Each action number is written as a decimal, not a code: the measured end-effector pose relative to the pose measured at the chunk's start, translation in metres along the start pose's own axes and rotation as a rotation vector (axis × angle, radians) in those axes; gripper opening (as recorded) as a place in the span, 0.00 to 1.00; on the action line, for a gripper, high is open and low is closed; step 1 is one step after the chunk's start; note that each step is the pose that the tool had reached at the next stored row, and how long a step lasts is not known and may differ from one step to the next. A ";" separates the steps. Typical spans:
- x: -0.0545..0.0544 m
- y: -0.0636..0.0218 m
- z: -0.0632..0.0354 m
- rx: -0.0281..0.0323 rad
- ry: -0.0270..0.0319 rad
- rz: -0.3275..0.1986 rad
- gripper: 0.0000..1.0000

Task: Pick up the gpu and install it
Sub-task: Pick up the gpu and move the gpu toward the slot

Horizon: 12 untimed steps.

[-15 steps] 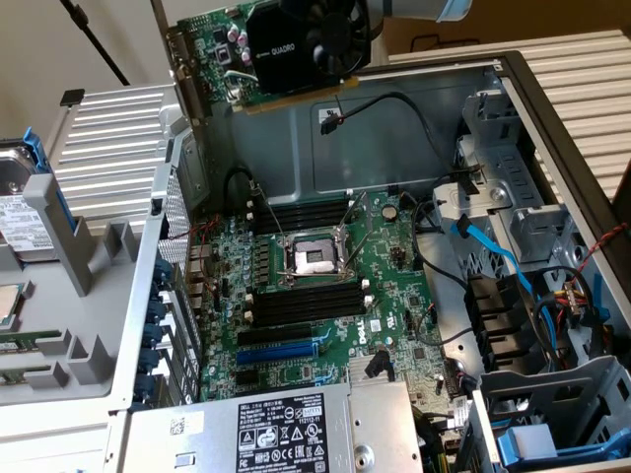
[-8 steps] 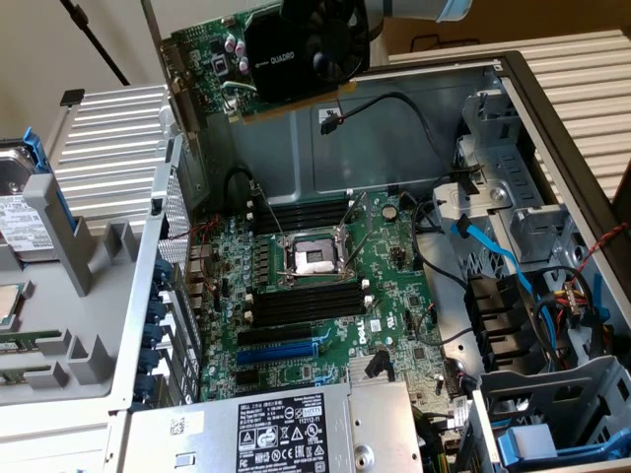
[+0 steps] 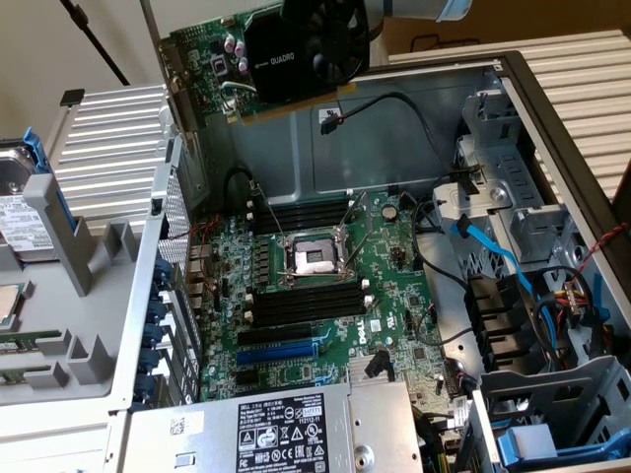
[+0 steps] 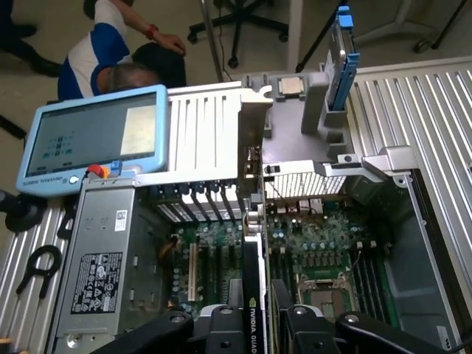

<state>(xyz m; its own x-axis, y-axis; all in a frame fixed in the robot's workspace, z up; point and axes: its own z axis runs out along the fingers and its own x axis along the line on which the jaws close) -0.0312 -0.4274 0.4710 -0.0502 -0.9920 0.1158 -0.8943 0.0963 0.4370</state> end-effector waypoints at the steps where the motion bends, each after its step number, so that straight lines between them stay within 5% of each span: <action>1: 0.000 -0.0022 -0.0009 -0.0054 0.0011 -0.001 0.26; 5: -0.001 -0.0103 -0.0031 -0.0414 0.0052 -0.006 0.26; 12: -0.002 -0.0230 -0.0050 -0.0876 0.0045 -0.013 0.26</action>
<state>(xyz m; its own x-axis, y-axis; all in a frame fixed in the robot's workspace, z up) -0.0083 -0.4274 0.4652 -0.0366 -0.9929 0.1135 -0.8525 0.0903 0.5148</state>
